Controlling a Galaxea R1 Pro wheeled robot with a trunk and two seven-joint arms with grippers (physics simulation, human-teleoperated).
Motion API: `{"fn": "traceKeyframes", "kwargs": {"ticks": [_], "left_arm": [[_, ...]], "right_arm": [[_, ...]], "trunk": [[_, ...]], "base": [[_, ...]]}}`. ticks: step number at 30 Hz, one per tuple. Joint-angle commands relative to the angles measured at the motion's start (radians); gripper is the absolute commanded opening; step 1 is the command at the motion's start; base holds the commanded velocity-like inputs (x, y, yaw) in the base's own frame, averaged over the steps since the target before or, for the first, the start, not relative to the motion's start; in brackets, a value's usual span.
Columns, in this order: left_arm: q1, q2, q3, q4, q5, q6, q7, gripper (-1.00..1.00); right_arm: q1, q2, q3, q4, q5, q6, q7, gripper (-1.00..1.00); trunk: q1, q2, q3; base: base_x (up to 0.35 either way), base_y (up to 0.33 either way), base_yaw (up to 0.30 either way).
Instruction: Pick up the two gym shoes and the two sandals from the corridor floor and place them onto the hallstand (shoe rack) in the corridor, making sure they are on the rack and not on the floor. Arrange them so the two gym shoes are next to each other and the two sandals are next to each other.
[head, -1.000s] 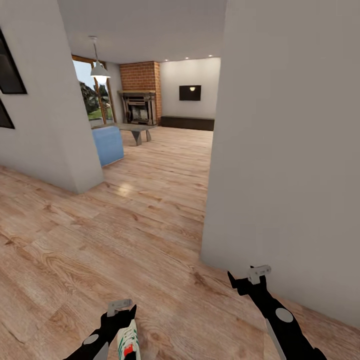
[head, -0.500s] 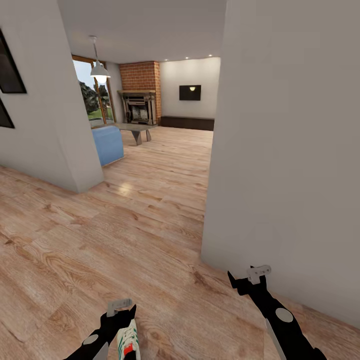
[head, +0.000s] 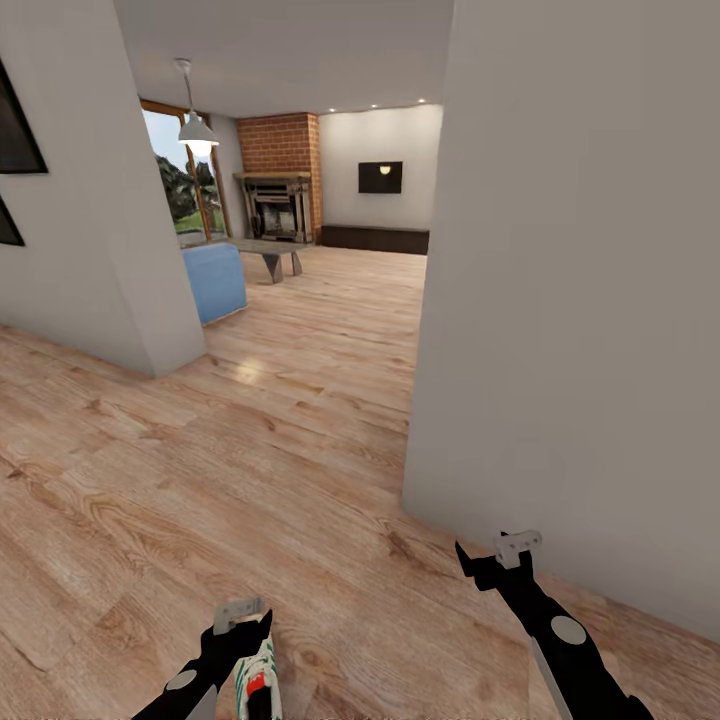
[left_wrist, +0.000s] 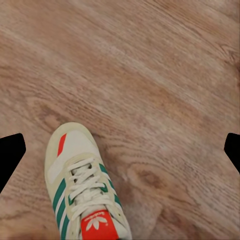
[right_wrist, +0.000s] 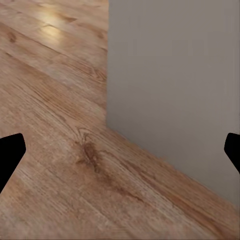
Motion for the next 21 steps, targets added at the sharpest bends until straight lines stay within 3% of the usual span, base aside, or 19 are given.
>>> {"fn": "traceKeyframes", "kwargs": {"ticks": [1,14,21], "left_arm": [[-0.001,-0.001,0.008,0.001,0.002,-0.004,-0.008,1.0],[0.0,-0.007,0.008,0.024,0.004,-0.052,-0.005,1.0],[0.008,-0.009,0.008,0.035,0.004,-0.057,-0.005,1.0]], "right_arm": [[0.0,0.001,-0.003,-0.002,0.01,0.003,0.006,1.0],[0.0,0.001,-0.004,-0.043,0.008,0.018,0.006,1.0],[0.0,0.004,0.002,-0.142,0.006,0.132,0.006,1.0]], "trunk": [[0.004,-0.008,-0.006],[0.054,-0.099,-0.067],[0.08,-0.148,-0.099]], "base": [[0.0,0.0,0.004],[0.0,0.0,0.045],[0.0,0.0,0.064]]}}
